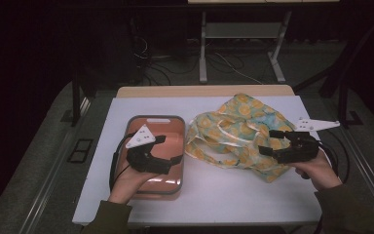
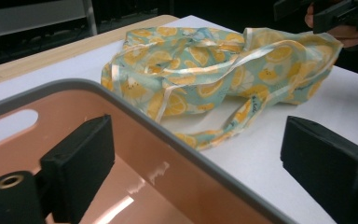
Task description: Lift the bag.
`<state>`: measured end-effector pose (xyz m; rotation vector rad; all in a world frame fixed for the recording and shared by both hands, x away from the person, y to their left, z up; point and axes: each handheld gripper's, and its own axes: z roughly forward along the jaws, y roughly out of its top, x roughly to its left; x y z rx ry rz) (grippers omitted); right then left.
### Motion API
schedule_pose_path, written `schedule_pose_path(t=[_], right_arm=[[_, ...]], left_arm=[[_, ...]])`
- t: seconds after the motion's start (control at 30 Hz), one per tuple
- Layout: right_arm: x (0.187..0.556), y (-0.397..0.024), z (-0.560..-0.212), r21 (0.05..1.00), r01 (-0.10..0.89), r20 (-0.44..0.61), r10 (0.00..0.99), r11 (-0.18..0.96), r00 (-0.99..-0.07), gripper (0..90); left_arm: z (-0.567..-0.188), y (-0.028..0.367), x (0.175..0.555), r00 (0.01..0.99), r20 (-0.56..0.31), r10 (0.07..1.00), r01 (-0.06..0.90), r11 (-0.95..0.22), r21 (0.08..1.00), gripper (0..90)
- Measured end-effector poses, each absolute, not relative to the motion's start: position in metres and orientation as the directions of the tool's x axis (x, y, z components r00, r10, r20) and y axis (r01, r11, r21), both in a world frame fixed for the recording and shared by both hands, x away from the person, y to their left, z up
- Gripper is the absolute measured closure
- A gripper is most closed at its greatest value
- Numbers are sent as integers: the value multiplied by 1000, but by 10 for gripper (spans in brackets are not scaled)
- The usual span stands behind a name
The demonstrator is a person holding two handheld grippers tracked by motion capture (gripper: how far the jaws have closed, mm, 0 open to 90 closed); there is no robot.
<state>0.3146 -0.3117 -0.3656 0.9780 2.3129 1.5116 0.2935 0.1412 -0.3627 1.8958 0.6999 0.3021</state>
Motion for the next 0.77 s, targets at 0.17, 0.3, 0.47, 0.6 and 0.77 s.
schedule_pose_path(t=[0.17,0.3,0.47,0.6,0.77], right_arm=[[301,-318,-372,875,405,165,624,265,-764,134],[292,-325,-377,880,396,161,620,262,-768,122],[285,-330,-386,874,407,166,623,267,-765,121],[284,-331,-390,867,414,167,620,279,-767,121],[284,-331,-389,872,406,163,618,275,-769,121]], left_arm=[[-366,154,286,801,-97,591,310,-272,911,36],[-364,163,283,800,-110,589,306,-243,921,2],[-364,169,282,804,-121,582,305,-228,925,0],[-363,169,282,805,-125,581,309,-230,923,0],[-363,170,282,805,-127,580,312,-232,921,0]])
